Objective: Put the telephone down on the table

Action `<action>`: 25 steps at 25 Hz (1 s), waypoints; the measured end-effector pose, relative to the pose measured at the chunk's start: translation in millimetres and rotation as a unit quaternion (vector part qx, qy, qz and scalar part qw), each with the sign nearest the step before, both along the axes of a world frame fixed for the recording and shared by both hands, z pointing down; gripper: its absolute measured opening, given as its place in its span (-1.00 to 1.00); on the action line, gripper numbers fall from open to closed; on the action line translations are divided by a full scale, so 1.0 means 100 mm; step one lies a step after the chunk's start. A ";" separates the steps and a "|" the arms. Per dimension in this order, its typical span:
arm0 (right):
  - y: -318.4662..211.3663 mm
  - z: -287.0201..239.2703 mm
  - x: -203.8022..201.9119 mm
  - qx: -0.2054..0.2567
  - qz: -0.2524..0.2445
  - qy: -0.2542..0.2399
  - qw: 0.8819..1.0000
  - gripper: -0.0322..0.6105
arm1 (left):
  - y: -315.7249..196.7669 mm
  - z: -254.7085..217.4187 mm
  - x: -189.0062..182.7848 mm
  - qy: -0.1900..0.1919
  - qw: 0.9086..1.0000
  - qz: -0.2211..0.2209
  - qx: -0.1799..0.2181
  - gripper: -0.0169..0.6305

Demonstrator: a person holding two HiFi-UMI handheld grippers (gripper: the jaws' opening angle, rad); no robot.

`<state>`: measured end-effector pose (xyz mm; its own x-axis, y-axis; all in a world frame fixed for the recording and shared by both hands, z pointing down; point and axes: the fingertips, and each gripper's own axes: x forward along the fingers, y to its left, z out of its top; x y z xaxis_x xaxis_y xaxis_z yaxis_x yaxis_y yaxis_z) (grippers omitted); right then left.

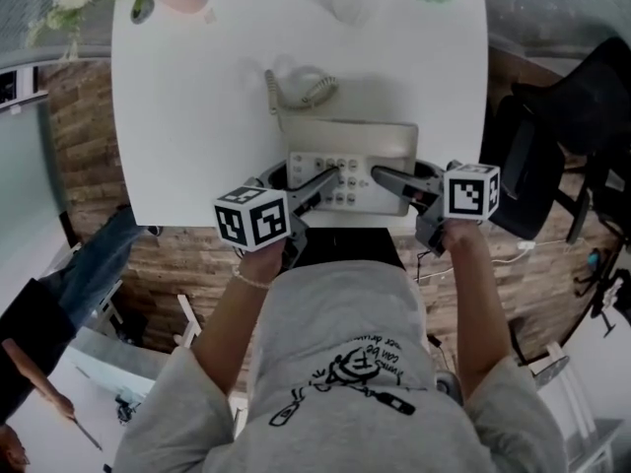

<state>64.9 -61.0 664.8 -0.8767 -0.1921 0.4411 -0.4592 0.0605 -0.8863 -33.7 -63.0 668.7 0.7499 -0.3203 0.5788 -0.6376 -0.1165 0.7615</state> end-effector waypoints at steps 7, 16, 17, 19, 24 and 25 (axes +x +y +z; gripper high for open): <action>0.01 0.13 -0.02 -0.003 -0.019 0.018 1.000 -0.01 | 0.01 0.14 -0.05 -0.036 0.999 0.002 0.003 0.12; 0.01 0.17 -0.05 -0.005 -0.020 0.021 1.000 -0.01 | 0.01 0.15 -0.08 -0.071 0.997 -0.004 0.005 0.15; 0.01 0.18 -0.05 -0.006 -0.020 0.022 1.000 -0.01 | 0.01 0.15 -0.09 -0.081 0.997 -0.005 0.007 0.17; 0.01 0.18 -0.05 -0.006 -0.021 0.024 0.999 -0.01 | 0.02 0.16 -0.11 -0.093 0.996 -0.008 0.010 0.18; 0.01 0.19 -0.04 -0.004 -0.022 0.037 0.999 -0.01 | 0.02 0.17 -0.12 -0.106 0.994 -0.010 0.011 0.21; 0.02 0.19 -0.05 -0.007 -0.022 0.039 0.999 -0.01 | 0.02 0.17 -0.12 -0.108 0.994 -0.011 0.010 0.21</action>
